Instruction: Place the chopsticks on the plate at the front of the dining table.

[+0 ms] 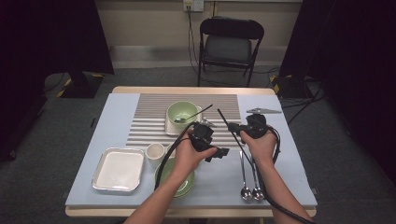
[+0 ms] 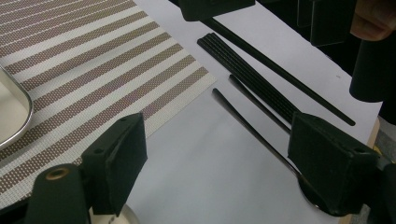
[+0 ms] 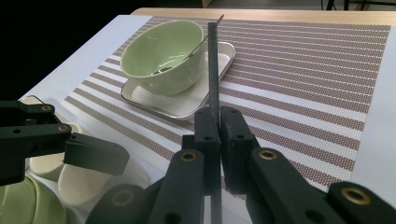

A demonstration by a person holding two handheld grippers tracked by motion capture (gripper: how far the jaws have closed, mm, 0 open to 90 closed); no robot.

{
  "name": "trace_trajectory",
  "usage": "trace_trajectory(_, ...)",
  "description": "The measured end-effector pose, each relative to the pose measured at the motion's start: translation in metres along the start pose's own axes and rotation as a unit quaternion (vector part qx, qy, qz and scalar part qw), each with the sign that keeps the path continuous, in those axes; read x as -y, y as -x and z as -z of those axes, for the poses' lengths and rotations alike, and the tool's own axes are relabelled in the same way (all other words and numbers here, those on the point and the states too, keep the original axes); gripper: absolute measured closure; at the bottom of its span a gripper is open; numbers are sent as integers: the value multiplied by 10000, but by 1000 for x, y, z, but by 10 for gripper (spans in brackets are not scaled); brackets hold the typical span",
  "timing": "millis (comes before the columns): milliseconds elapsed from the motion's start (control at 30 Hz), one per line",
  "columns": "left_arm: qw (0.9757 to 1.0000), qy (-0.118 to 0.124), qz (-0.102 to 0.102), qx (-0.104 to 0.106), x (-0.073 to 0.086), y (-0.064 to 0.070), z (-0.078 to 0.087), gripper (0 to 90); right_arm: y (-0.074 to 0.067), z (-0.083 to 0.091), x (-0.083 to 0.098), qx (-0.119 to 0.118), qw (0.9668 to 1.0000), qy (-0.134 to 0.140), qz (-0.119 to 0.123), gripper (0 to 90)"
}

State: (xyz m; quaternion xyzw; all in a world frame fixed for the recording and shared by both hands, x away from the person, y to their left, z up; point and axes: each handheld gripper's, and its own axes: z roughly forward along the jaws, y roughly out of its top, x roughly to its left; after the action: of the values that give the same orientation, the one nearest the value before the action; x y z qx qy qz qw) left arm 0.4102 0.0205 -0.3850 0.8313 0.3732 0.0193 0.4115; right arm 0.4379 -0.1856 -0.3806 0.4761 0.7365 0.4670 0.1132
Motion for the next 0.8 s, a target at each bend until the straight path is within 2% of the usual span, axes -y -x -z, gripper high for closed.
trace_trajectory(433, 10000, 28, 20, 19, -5, 2, 2, 188, -8, -2, -3, -50, 10000, 41, 73, 863)
trace_trajectory(800, 9997, 172, 163, 31, -7, 3, 3, 167, -14, -3, -6, -86, 9999, 74, 125, 863)
